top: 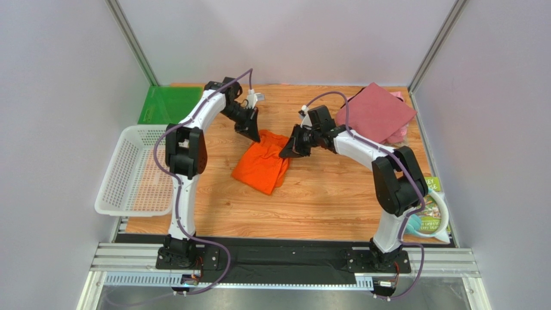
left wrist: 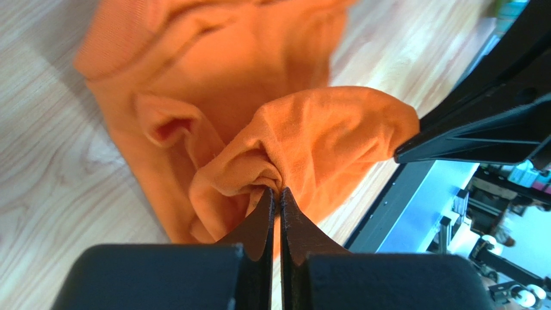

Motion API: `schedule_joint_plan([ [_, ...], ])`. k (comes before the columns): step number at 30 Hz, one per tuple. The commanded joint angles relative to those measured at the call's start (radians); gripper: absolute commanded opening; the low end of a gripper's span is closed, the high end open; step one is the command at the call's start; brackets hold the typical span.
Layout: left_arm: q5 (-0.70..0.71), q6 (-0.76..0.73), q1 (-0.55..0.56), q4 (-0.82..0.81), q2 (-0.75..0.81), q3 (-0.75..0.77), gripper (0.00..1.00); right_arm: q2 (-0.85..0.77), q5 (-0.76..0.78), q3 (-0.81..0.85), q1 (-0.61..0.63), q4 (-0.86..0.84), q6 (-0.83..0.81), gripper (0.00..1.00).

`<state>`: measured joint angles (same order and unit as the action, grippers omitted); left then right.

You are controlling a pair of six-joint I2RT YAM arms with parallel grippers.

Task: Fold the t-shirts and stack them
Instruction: Fold the tshirt

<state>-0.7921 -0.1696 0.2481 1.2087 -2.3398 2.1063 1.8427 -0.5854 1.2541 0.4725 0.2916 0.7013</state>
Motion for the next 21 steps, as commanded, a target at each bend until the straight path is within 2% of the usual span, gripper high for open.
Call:
schedule_joint_plan([
  [1, -0.039, -0.005, -0.003, 0.012, 0.097, 0.030, 0.00, -0.045, 0.029, 0.028, -0.014, 0.014, -0.037, 0.00],
  [9, -0.030, 0.033, -0.030, 0.032, 0.030, 0.156, 0.00, -0.034, 0.013, 0.053, -0.063, 0.018, -0.043, 0.00],
  [17, -0.044, 0.041, -0.035, 0.011, 0.082, 0.124, 0.00, -0.125, -0.001, 0.067, -0.067, 0.017, -0.037, 0.00],
  [21, -0.070, 0.051, -0.035, 0.044, 0.074, 0.188, 0.00, -0.149, -0.028, 0.090, -0.063, 0.021, -0.026, 0.00],
])
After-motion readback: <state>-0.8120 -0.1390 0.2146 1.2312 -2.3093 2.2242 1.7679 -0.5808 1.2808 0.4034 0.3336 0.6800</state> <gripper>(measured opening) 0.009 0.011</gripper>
